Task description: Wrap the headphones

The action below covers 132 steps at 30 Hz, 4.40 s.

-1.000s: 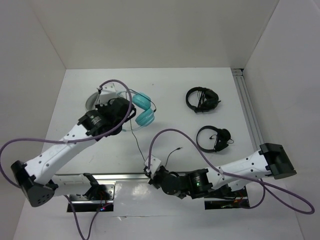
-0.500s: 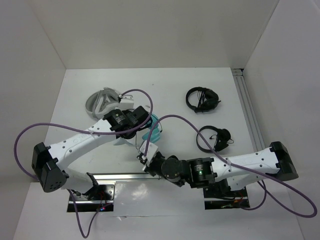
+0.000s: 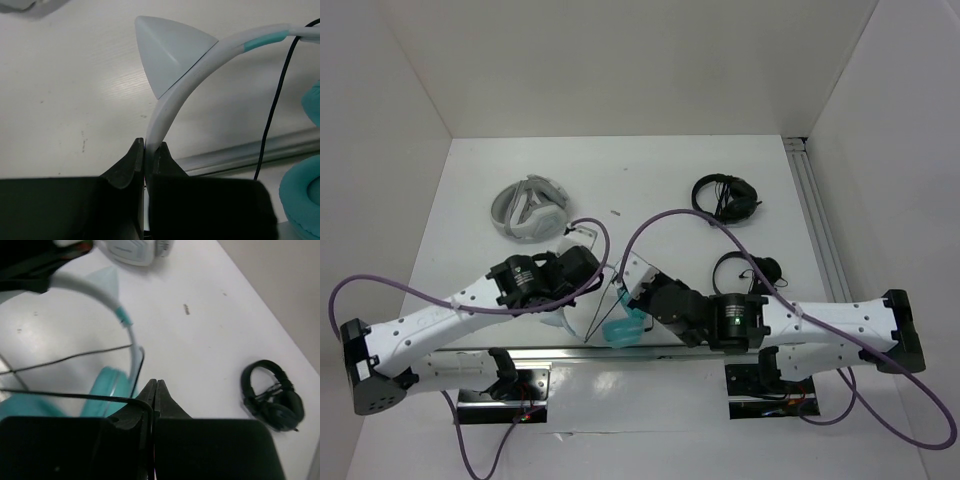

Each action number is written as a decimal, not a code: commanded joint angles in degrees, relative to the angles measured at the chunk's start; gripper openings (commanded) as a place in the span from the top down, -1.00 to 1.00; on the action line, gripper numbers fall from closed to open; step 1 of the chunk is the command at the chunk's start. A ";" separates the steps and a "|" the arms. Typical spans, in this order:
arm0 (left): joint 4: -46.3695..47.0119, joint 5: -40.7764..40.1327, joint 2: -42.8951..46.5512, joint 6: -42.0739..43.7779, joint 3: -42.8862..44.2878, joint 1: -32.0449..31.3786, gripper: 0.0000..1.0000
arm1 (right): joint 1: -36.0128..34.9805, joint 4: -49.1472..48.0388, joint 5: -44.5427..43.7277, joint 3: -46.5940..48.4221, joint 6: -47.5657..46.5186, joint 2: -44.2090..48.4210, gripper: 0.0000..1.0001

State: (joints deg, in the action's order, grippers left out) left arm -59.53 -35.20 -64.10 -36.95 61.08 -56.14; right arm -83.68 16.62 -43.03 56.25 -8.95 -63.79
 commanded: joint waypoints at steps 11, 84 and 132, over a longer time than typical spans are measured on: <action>3.55 19.64 7.93 9.79 3.69 -5.91 1.00 | 30.48 -12.05 11.01 0.26 -9.08 -0.19 0.91; 4.78 -9.00 -6.64 -15.59 13.10 19.49 1.00 | -11.86 -22.16 16.28 -19.34 25.68 -0.28 1.00; -3.40 23.68 4.24 7.86 7.82 -6.61 1.00 | 5.81 2.01 -13.57 -6.15 2.97 0.68 -0.05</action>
State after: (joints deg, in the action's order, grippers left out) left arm -58.81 -16.56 -61.98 -29.15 65.91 -61.71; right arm -80.09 19.62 -48.80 49.91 -5.74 -65.04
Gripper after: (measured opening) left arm 0.110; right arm 0.485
